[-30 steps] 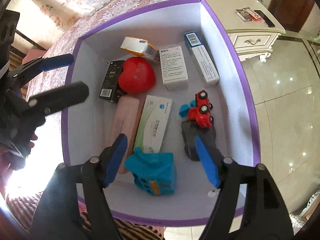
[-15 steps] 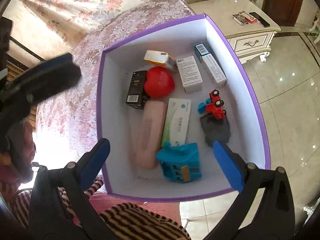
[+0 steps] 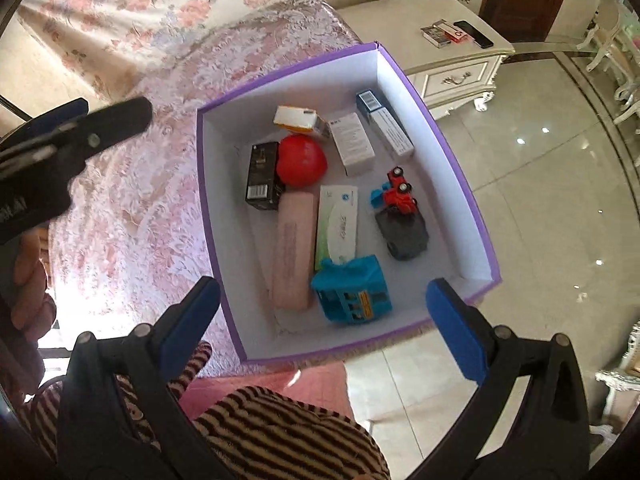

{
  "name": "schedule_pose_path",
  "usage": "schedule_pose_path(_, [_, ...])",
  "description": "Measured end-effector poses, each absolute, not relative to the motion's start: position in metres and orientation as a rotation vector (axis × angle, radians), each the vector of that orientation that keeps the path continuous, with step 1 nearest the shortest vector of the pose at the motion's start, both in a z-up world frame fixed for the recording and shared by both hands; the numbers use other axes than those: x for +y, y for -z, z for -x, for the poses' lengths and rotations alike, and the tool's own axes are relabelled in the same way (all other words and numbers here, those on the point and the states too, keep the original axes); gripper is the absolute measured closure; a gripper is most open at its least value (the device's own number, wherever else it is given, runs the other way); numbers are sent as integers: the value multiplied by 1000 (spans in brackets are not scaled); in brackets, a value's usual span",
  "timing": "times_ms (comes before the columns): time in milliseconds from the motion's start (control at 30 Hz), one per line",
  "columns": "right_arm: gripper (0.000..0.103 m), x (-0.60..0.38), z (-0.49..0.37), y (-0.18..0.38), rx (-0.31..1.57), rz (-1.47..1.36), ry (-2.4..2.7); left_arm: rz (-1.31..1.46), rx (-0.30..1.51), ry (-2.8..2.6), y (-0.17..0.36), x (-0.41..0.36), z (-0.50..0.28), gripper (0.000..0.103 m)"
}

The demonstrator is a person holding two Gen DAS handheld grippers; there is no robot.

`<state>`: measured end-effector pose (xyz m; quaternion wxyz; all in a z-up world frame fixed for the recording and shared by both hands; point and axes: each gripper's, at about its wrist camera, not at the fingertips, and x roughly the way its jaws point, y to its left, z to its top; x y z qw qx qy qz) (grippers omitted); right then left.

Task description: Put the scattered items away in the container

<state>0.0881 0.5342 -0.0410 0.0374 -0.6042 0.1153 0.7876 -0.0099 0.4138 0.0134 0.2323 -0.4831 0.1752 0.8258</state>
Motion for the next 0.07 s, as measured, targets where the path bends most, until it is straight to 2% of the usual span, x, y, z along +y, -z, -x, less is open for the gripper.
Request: schedule_pose_path(67, [0, 528, -88, 37, 323, 1867, -2400, 1358, 480, -2240, -12, 412, 7, 0])
